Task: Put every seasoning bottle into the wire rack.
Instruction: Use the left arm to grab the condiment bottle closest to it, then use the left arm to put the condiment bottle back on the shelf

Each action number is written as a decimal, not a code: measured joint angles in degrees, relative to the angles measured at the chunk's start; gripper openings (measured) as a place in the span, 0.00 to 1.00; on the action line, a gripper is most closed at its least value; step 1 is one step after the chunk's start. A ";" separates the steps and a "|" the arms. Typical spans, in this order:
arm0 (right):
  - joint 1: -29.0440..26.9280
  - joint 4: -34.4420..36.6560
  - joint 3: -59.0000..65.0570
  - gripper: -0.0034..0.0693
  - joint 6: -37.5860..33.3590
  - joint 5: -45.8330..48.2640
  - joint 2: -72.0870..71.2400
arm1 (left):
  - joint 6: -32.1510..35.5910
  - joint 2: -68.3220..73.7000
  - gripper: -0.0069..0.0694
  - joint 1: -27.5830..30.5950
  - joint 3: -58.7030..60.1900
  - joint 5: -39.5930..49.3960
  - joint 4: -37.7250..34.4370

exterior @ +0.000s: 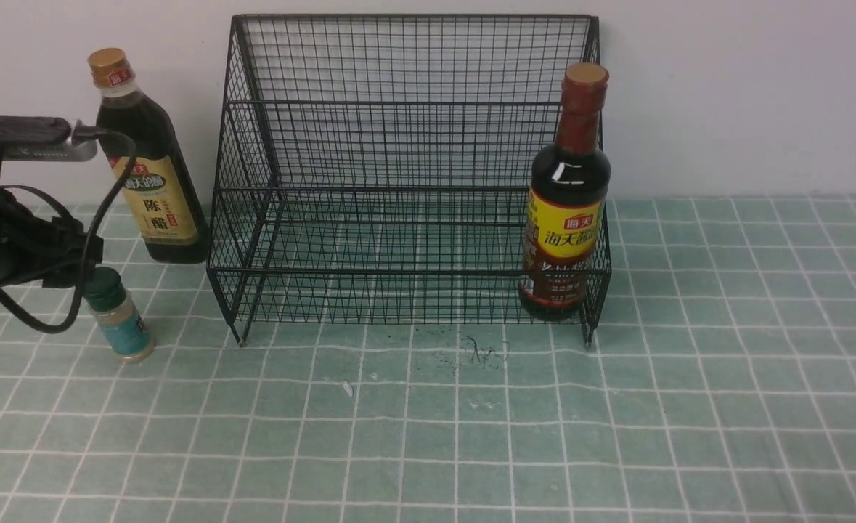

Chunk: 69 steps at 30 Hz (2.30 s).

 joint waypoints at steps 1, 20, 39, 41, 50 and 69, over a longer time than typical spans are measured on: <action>0.00 0.00 0.00 0.03 0.00 0.00 0.00 | 0.28 0.08 0.77 0.00 0.00 -0.06 -0.16; 0.00 0.00 0.00 0.03 0.00 0.00 0.00 | 9.82 6.76 0.83 0.00 -0.22 -1.30 -10.58; 0.00 0.00 0.00 0.03 0.00 0.00 0.00 | 10.23 2.02 0.53 0.00 -0.29 -0.73 -11.86; 0.00 0.00 0.00 0.03 0.00 0.00 0.00 | 10.23 -2.05 0.53 0.00 -0.29 -0.43 -13.35; 0.00 0.00 0.00 0.03 0.00 0.00 0.00 | 10.23 -12.85 0.53 -0.90 -1.13 6.01 -20.00; 0.00 0.00 0.00 0.03 0.00 0.00 0.00 | 9.37 1.60 0.53 -18.83 -10.92 4.51 -15.43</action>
